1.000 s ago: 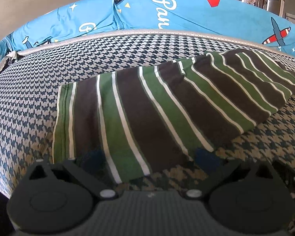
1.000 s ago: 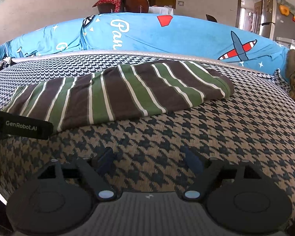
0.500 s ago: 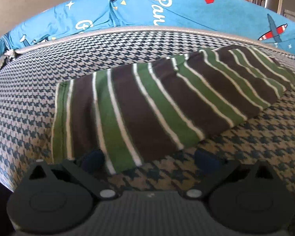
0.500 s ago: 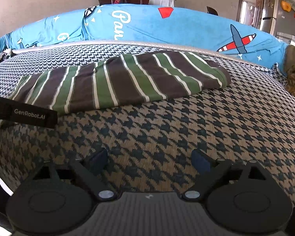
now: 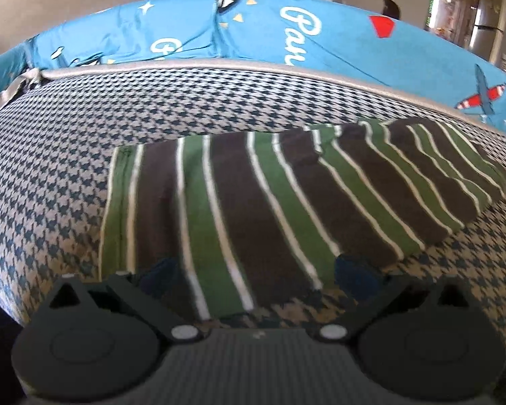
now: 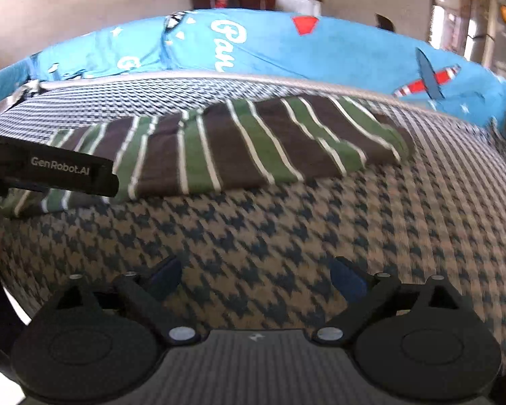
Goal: Fold clothes
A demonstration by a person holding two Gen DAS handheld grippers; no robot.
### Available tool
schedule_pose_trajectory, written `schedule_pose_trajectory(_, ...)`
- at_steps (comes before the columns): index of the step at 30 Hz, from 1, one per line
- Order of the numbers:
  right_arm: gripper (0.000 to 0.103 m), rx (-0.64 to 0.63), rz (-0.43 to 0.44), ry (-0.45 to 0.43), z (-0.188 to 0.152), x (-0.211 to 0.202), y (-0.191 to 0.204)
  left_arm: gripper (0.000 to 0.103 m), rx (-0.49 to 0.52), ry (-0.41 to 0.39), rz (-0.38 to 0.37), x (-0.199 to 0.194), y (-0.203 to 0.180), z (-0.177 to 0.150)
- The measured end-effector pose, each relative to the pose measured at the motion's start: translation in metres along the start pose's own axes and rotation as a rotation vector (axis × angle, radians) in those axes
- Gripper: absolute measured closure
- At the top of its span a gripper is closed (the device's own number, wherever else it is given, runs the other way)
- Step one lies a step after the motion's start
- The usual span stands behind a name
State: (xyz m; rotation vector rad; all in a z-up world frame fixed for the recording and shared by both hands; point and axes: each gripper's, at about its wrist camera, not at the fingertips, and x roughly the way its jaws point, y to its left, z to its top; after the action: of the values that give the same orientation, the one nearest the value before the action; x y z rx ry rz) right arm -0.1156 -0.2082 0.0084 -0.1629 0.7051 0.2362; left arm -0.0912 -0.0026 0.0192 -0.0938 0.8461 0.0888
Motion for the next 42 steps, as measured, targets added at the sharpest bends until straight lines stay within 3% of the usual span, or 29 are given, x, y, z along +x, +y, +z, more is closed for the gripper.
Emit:
schedule_pose_trajectory(6,0.007,-0.067,0.062,-0.025,0.026,0.003,-0.013,0.000,-0.017,0.013,0.017,0.006,0.005,0.003)
schedule_pose_trajectory(15,0.007,0.029,0.159,0.004,0.067,0.026,-0.062,0.000,-0.009,0.032,0.036,0.018,0.004,0.016)
schedule_pose_trajectory(26,0.007,0.211,0.082,-0.037,0.109,0.054,-0.138,0.000,0.083,0.028,0.019,0.032,0.006,0.058)
schedule_pose_trajectory(32,0.007,0.320,0.040,-0.023,0.112,0.076,-0.175,0.000,0.113,0.026,0.002,0.047,-0.001,0.077)
schedule_pose_trajectory(38,0.007,0.325,0.030,-0.014,0.116,0.099,-0.184,0.000,0.021,0.052,-0.072,0.060,0.007,0.083)
schedule_pose_trajectory(42,0.007,0.288,0.027,-0.024,0.118,0.109,-0.185,0.000,0.035,0.037,-0.080,0.059,0.004,0.079)
